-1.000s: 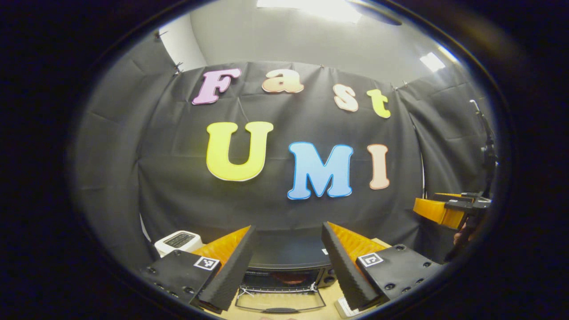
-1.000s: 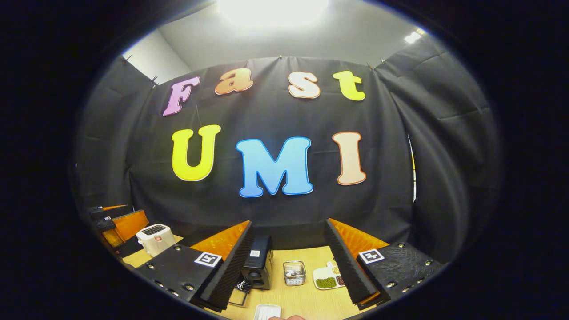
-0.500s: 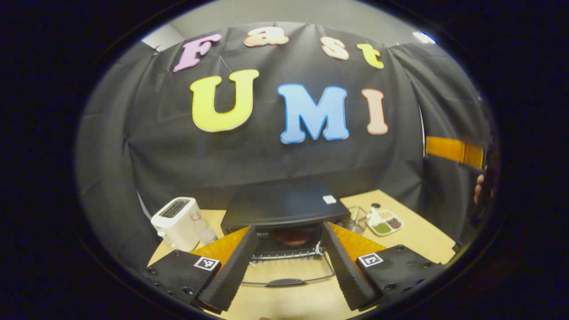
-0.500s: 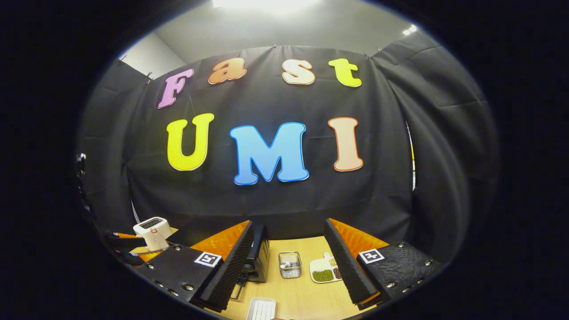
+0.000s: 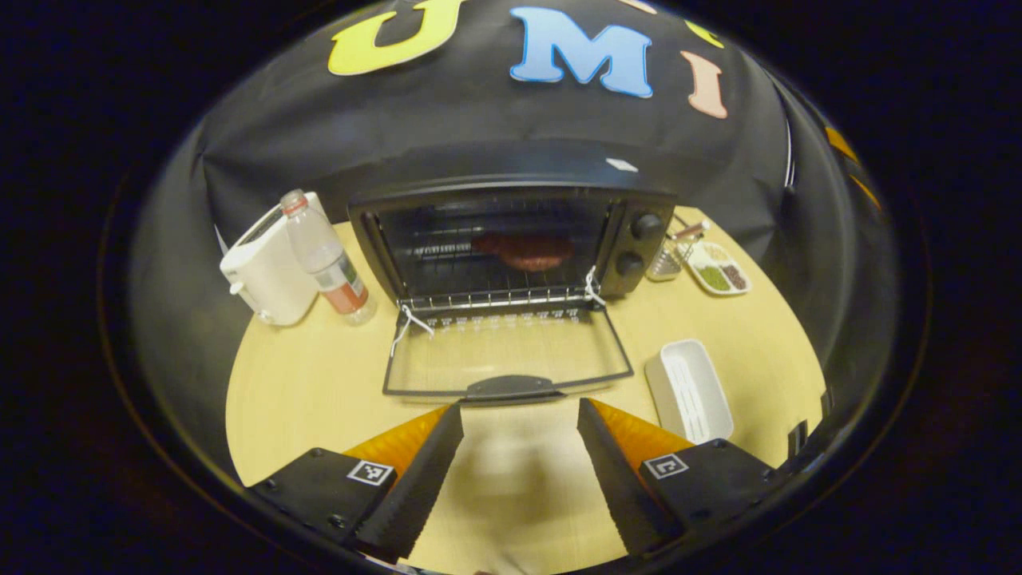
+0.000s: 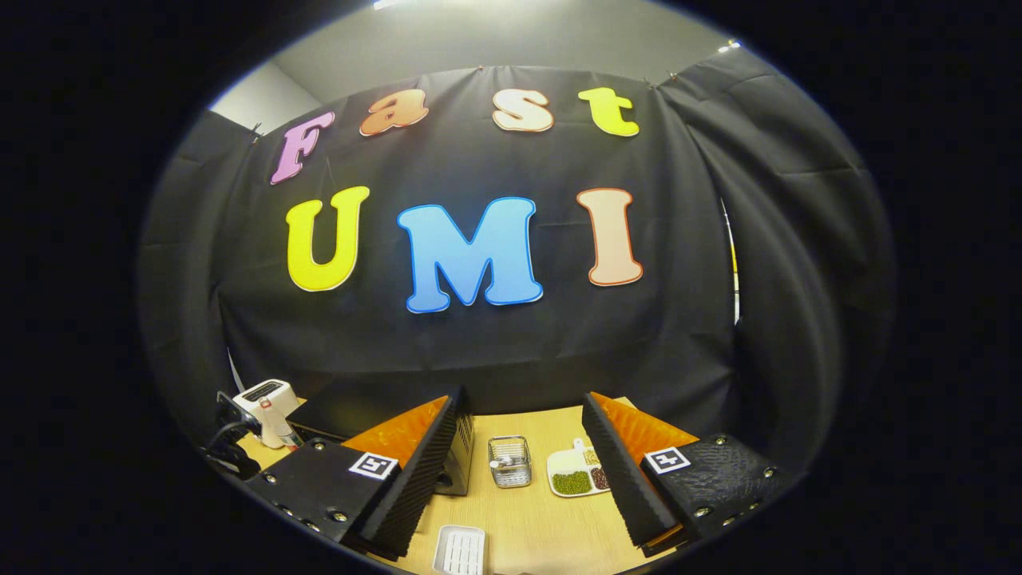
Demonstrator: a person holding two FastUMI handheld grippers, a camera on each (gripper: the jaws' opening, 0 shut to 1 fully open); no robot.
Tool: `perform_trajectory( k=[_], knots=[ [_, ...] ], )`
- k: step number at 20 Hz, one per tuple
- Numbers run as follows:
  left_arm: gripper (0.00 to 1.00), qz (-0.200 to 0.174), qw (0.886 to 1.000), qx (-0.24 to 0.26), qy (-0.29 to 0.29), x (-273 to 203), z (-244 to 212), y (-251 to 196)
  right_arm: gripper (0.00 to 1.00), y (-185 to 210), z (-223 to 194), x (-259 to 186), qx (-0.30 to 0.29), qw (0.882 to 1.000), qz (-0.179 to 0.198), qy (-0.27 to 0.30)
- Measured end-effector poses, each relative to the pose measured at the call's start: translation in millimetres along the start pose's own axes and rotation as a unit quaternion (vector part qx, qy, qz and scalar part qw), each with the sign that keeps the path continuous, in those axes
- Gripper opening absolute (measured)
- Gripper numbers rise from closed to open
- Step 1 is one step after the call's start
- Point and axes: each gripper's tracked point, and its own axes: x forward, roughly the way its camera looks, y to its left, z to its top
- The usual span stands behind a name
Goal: Open the electric oven with the left hand, put the food in, and close the electric oven.
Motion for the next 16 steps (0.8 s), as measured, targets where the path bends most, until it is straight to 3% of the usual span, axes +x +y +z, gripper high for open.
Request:
perform_trajectory(
  k=[4,12,16],
  knots=[
    [0.98,-0.006,0.998,-0.027,0.049,30,-17,6,0.97,-10,-5,1,-0.003,1.000,-0.009,0.003],
    [0.98,-0.004,0.992,0.010,0.123,74,-25,7,0.98,-30,-15,-2,-0.009,0.999,-0.034,0.017],
    [0.98,-0.005,0.989,0.001,0.147,87,-34,5,0.98,-37,-20,0,-0.007,0.999,-0.042,0.025]
  ],
)
